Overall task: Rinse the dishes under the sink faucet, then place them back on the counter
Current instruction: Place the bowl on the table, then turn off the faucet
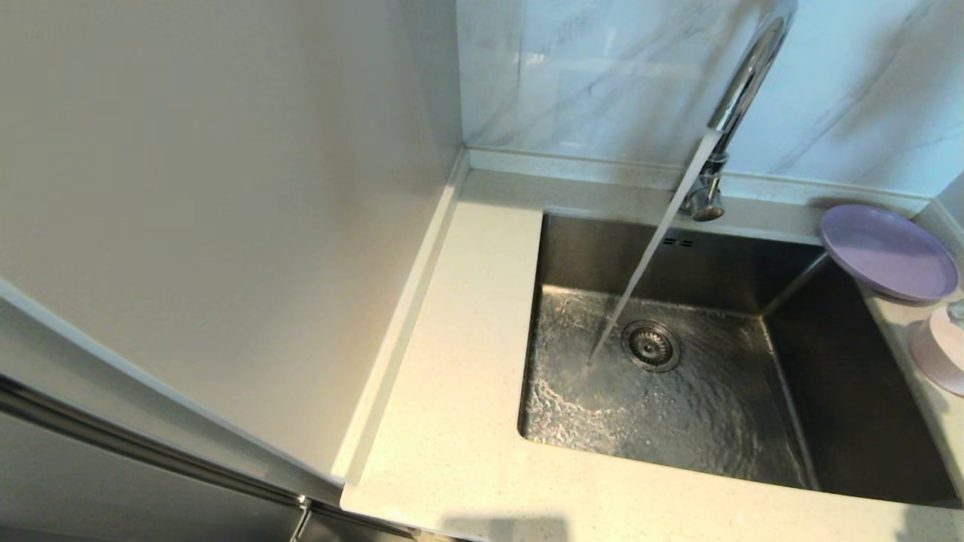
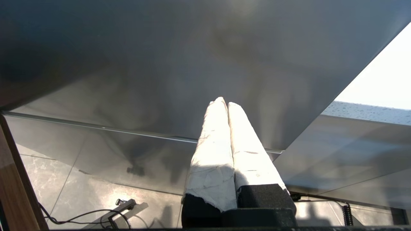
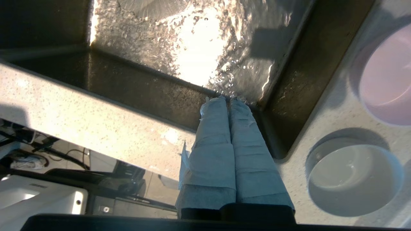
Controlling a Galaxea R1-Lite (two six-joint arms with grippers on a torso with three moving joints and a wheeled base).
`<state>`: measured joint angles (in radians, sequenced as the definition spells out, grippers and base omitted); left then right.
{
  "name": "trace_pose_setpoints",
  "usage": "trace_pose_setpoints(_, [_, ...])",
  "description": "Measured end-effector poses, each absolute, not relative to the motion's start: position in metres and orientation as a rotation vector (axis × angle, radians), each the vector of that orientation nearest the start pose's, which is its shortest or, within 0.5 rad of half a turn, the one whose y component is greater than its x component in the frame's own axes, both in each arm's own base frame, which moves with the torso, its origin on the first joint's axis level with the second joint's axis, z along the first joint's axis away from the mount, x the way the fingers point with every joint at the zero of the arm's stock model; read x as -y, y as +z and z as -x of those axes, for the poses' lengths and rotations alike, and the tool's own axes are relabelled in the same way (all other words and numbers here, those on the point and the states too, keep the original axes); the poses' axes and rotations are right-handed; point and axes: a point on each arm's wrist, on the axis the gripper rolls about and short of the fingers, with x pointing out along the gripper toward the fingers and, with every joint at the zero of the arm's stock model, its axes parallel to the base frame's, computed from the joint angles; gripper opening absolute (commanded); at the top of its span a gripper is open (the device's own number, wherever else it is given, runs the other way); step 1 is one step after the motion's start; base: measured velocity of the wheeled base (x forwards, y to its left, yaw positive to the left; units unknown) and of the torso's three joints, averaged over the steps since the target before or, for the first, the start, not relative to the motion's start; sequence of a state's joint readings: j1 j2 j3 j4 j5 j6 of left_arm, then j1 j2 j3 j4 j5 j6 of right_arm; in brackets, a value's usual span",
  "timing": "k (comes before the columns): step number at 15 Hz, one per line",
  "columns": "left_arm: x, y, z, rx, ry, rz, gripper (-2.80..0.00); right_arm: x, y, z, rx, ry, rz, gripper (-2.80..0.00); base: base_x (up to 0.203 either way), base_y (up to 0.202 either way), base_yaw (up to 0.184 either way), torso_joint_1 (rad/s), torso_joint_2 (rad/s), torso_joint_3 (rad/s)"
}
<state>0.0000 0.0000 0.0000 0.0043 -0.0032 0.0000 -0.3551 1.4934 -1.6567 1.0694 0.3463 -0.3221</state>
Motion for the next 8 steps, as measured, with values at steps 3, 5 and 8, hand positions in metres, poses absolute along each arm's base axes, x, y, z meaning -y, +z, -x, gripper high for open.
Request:
trace_pose_setpoints(3, [0.000,0.075,0.023,-0.005,-0.004,0.000,-2.80,0.065,0.329,-0.201,-0.843,0.030,0.062,-2.80,0.000,0.000,0.000,0.000,0.00,0.000])
trace_pose_setpoints(5, [0.000,0.075,0.023,-0.004,-0.003,0.000,-2.80,0.065,0.329,-0.207,-0.866,-0.027,0.099,-2.80,0.000,0.000,0.000,0.000,0.00,0.000])
trace_pose_setpoints(8, [0.000,0.075,0.023,-0.005,-0.004,0.000,-2.80,0.057,0.326,-0.219,-0.878,0.005,0.132,-2.80,0.000,0.000,0.000,0.000,0.00,0.000])
